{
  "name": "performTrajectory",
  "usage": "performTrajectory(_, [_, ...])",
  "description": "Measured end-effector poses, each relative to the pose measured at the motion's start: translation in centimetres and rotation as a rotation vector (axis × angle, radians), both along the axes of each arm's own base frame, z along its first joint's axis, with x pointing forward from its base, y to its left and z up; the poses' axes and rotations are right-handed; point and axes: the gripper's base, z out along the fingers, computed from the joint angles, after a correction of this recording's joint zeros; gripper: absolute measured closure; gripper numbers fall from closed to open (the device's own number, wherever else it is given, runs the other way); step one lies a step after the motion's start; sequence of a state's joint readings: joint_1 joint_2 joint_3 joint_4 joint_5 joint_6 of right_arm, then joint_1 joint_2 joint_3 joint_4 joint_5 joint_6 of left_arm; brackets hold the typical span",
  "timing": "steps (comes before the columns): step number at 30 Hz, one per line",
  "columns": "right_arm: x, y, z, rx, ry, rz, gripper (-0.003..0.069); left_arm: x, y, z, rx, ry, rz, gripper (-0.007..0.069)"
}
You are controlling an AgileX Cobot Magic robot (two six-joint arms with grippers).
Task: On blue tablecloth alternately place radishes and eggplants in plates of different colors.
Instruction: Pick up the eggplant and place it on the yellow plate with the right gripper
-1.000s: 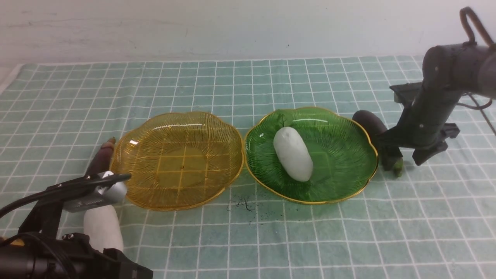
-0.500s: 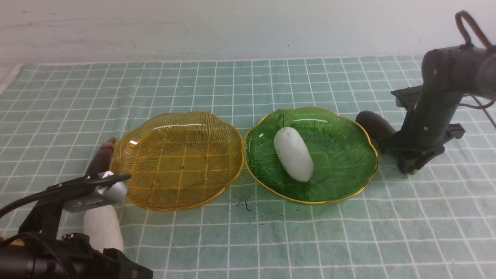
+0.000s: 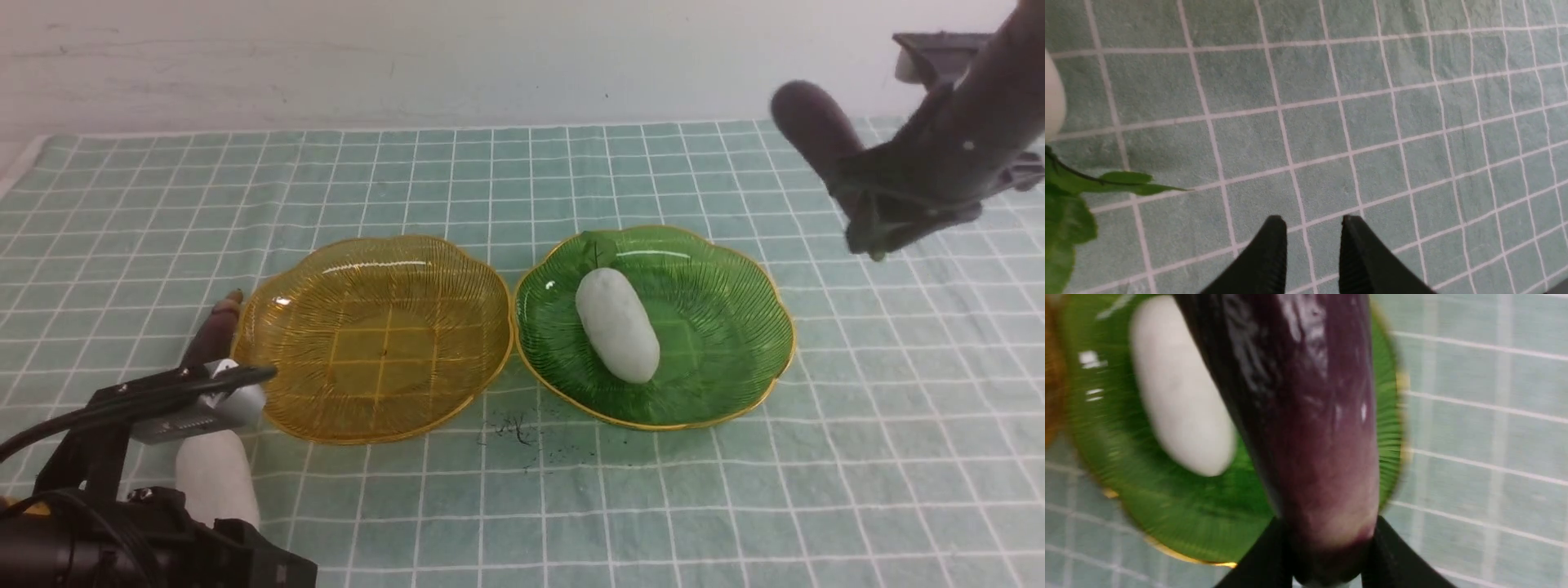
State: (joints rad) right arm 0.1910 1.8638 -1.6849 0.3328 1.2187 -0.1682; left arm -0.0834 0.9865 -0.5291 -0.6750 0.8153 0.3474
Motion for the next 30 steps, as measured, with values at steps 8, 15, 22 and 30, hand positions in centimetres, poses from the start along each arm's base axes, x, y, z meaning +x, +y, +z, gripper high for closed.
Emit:
performTrajectory(8, [-3.0,12.3,-2.1,0.088,-0.017,0.377,0.0456,1.1,1.2,3.1,0.116,0.004,0.107,0.0453])
performTrajectory(15, [-3.5,18.2,-4.0,0.03,-0.061,0.518,0.0456,1.6,2.7,5.2,0.251,0.01,0.217,0.0453])
performTrajectory(22, [-1.3,21.0,-6.3,0.005,-0.093,0.508,0.0456,1.3,3.1,5.2,0.275,0.056,0.268,0.0453])
performTrajectory(30, [0.5,22.1,-8.7,0.02,-0.175,0.463,0.0456,1.3,3.1,5.2,0.277,0.058,0.268,0.0453])
